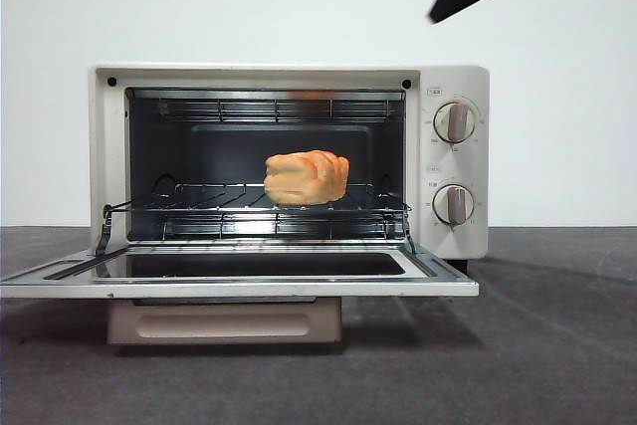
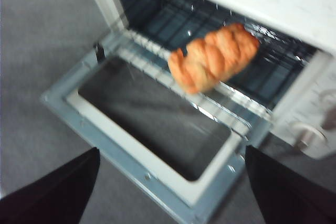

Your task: The left arm flap open the oven, the right arm pick bread and place it into oven, the left arm flap close the oven

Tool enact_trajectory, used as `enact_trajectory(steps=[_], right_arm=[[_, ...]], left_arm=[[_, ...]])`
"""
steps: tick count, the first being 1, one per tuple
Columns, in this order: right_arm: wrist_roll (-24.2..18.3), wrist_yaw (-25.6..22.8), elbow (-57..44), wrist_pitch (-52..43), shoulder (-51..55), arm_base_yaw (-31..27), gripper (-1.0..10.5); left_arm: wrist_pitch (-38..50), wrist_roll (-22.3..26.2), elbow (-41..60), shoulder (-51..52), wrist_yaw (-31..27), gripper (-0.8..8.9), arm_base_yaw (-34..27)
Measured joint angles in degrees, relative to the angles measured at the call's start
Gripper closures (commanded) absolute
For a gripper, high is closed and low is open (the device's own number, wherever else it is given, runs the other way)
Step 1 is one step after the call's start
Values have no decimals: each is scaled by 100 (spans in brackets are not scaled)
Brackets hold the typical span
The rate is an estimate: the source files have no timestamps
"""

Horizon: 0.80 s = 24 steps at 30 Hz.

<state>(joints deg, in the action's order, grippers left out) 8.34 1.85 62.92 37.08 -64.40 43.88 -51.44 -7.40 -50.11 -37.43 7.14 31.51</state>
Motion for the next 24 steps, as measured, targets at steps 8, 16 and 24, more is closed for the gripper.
enact_trajectory(steps=[8, 16, 24], right_arm=[[-201, 295, -520, 66, 990, 0, 507], [-212, 612, -1360, 17, 1655, 0, 507], [-212, 612, -1357, -118, 1858, 0, 507]], left_arm=[[-4, 0, 0, 0, -2, 797, 0], [2, 0, 0, 0, -2, 797, 0], [101, 0, 0, -2, -2, 797, 0]])
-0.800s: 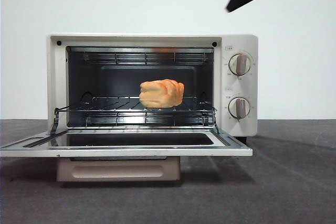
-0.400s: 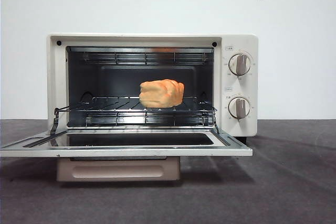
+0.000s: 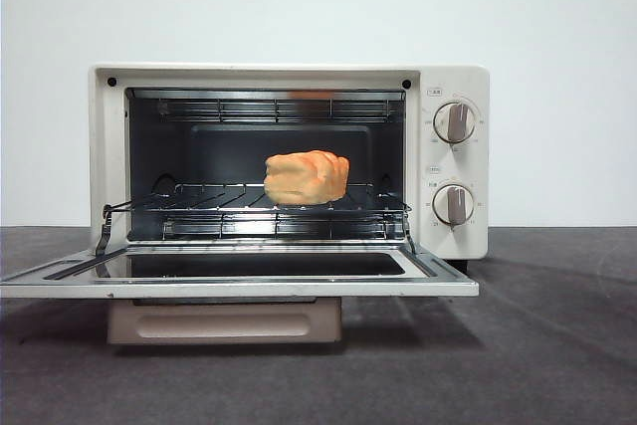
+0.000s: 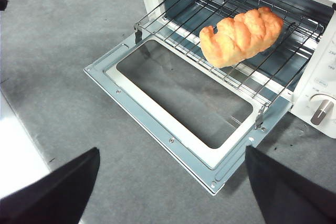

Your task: The left arm flap open the oven, the right arm pick bread and place it into oven, the left arm flap close the oven

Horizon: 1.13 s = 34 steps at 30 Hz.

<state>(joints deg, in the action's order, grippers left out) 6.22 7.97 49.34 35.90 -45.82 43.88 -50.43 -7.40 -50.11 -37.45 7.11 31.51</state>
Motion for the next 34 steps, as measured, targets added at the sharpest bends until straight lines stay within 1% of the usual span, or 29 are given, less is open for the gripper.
enact_trajectory(steps=[4, 7, 9, 13, 18, 24, 30, 34], right_arm=[[0, 0, 0, 0, 2, 0, 507], [0, 0, 0, 2, 7, 0, 507], [0, 0, 0, 7, 7, 0, 507], [0, 0, 0, 9, 9, 0, 507], [0, 85, 0, 9, 9, 0, 507], [0, 105, 0, 9, 9, 0, 507], [0, 105, 0, 9, 9, 0, 507], [0, 103, 0, 9, 9, 0, 507]], left_arm=[[332, -22, 98, 2, -61, 798, -22], [704, -138, 369, 2, -426, 799, -177], [984, -216, 636, -22, -562, 799, -396], [1440, -356, 1005, -280, -498, 799, -938], [1932, -413, 1318, -800, 358, 799, -1740], [2326, -400, 1451, -1727, 1093, 799, -2509], [2848, -343, 1451, -2667, 1606, 799, -2830], [3095, -278, 1451, -3239, 1681, 799, -2839]])
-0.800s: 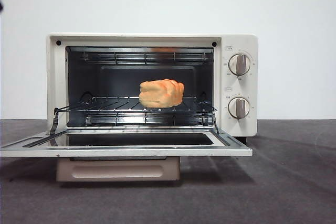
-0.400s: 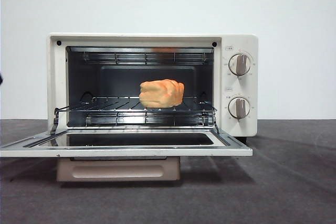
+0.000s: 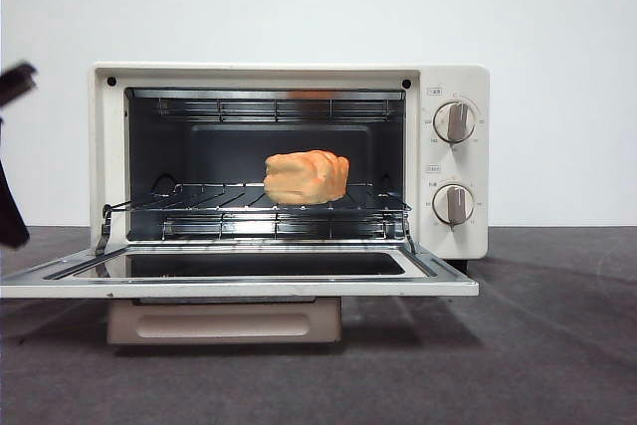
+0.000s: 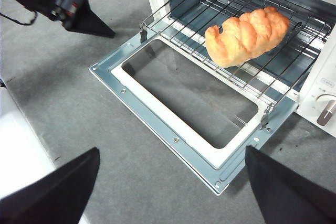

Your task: The left arm flap open the oven, the right arm pick bread and place it into oven, the left arm flap close the oven

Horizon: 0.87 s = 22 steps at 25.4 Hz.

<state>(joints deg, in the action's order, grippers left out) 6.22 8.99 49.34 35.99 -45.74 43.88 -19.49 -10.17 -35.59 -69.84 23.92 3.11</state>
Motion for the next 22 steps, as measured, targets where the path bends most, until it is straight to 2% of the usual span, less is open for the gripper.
enact_trajectory(steps=[9, 14, 22], right_arm=[[0, 0, 0, 0, 0, 0, 507], [0, 0, 0, 0, 0, 0, 507], [7, 0, 0, 0, 0, 0, 507]], left_arm=[[505, 90, 0, -931, 90, 799, 0], [671, 125, 2, -1250, 590, 799, -4], [695, 125, 9, -1366, 955, 799, -68]])
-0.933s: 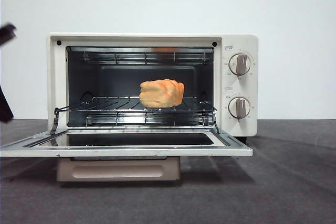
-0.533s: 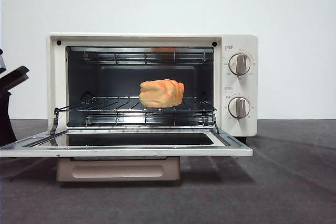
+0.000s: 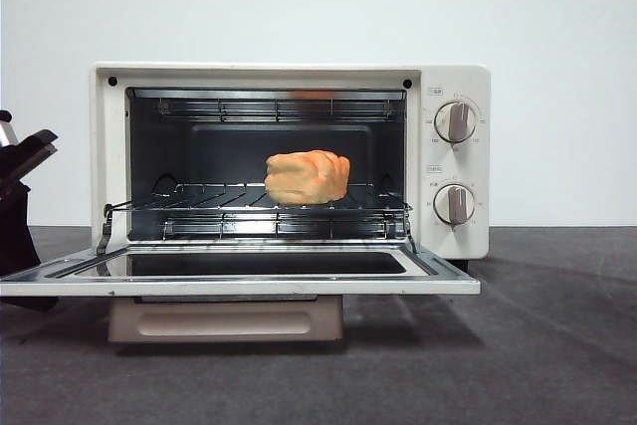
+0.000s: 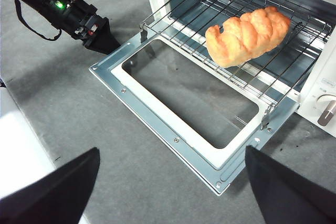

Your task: The left arm flap open the oven, the right arm pick bread and place it into oven, the left arm flap close the oven

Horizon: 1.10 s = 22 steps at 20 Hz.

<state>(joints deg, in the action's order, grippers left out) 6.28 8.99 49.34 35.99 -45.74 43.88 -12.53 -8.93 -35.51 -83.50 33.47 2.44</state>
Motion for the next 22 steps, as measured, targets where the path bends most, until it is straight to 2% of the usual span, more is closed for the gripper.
enact_trajectory(steps=[13, 22], right_arm=[[13, 0, 0, 0, 0, 0, 507], [15, 0, 0, 2, 0, 0, 507]], left_arm=[[457, -398, 44, -13, 1025, 799, -417], [1003, -789, 44, 83, 1276, 799, -662]])
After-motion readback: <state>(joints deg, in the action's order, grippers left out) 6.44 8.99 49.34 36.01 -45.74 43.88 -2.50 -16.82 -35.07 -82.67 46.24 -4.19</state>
